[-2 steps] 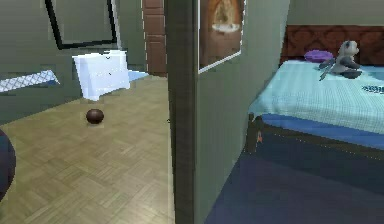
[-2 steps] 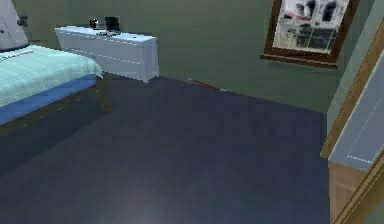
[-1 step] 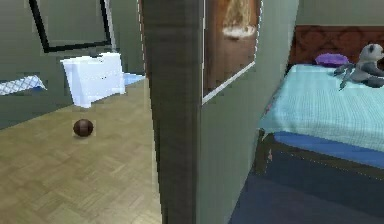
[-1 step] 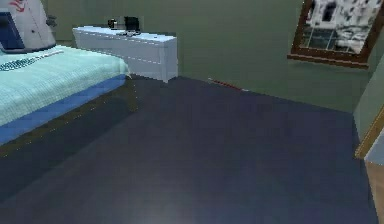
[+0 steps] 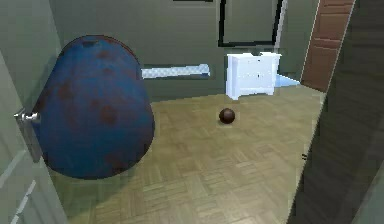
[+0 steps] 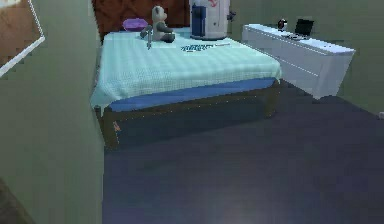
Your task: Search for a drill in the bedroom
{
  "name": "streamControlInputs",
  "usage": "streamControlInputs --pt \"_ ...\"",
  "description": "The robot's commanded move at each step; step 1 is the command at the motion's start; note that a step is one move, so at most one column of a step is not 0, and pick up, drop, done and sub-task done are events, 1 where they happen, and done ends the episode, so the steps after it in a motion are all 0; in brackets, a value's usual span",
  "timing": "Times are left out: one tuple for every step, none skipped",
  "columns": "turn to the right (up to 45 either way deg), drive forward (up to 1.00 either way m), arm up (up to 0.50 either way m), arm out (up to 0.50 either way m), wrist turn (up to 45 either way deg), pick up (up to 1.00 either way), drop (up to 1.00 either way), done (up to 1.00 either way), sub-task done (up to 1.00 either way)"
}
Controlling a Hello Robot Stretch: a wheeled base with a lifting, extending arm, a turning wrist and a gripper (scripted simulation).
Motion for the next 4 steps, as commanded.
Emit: streamControlInputs --pt "0.0 0.45 0.0 0.0 0.0 0.0 0.0 0.0 0.0" --pt "0.0 0.45 0.0 0.0 0.0 0.0 0.0 0.0 0.0" --pt "27.0 0.0 0.0 0.0 0.0 0.0 0.0 0.0 0.0" --pt "0.0 1.0 0.0 0.0 0.0 0.0 0.0 0.0 0.0"
